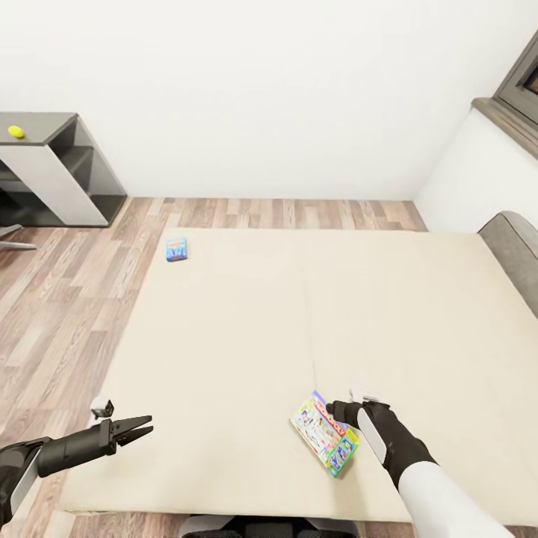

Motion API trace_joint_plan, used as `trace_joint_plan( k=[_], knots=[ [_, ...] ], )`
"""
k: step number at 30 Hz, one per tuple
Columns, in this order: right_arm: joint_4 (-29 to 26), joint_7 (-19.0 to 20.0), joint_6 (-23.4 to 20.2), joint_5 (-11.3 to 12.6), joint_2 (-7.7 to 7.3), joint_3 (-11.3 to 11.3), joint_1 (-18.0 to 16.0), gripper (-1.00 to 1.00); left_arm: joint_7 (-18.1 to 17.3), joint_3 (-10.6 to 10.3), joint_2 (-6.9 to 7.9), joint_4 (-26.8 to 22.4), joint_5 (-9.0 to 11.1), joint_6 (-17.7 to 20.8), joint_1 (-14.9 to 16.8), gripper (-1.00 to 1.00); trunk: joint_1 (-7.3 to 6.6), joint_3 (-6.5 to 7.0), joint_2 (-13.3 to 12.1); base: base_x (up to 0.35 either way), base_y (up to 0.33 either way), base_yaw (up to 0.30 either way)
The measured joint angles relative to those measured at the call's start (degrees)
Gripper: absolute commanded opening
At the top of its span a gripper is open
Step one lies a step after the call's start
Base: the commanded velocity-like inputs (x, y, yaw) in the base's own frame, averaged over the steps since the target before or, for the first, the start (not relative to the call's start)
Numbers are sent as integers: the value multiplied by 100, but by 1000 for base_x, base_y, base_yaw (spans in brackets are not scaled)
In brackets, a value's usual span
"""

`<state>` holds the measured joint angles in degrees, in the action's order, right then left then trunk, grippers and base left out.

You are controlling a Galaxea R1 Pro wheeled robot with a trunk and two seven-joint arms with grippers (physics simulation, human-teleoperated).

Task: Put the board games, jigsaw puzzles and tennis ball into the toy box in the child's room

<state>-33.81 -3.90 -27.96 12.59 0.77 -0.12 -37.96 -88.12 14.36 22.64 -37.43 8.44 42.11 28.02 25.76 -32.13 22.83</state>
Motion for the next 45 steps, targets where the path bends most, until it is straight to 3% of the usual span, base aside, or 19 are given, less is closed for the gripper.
trace_joint_plan(
  k=[45],
  knots=[
    [-1, 16, 0, 0, 0, 3, 0, 100, 9, -1, -5, 0, 0, 0, 0, 100, 0, -426, 0, 0, 0, 0]
  ],
)
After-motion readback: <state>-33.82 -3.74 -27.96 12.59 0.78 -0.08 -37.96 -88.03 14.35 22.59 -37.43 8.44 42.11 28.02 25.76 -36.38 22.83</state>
